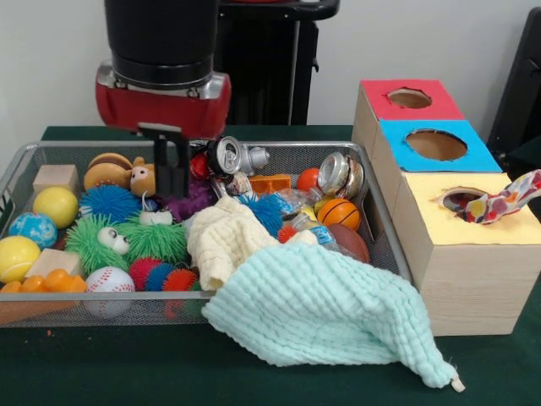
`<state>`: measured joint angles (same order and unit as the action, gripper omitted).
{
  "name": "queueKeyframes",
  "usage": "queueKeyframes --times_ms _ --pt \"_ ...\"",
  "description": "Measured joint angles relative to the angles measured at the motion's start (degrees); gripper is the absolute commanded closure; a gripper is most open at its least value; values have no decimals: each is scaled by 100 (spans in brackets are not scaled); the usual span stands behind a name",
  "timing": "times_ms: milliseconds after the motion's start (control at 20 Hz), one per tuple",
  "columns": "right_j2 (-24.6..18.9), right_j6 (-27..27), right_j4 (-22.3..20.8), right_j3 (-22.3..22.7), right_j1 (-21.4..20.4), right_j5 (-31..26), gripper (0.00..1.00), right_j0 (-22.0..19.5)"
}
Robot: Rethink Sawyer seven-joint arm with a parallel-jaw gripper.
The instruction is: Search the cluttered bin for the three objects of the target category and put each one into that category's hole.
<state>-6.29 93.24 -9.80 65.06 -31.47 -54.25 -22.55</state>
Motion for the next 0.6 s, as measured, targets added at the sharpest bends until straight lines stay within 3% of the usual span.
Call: queueKeyframes --times_ms 600 --pt "-365 0 -60 75 -28 -1 100 151"
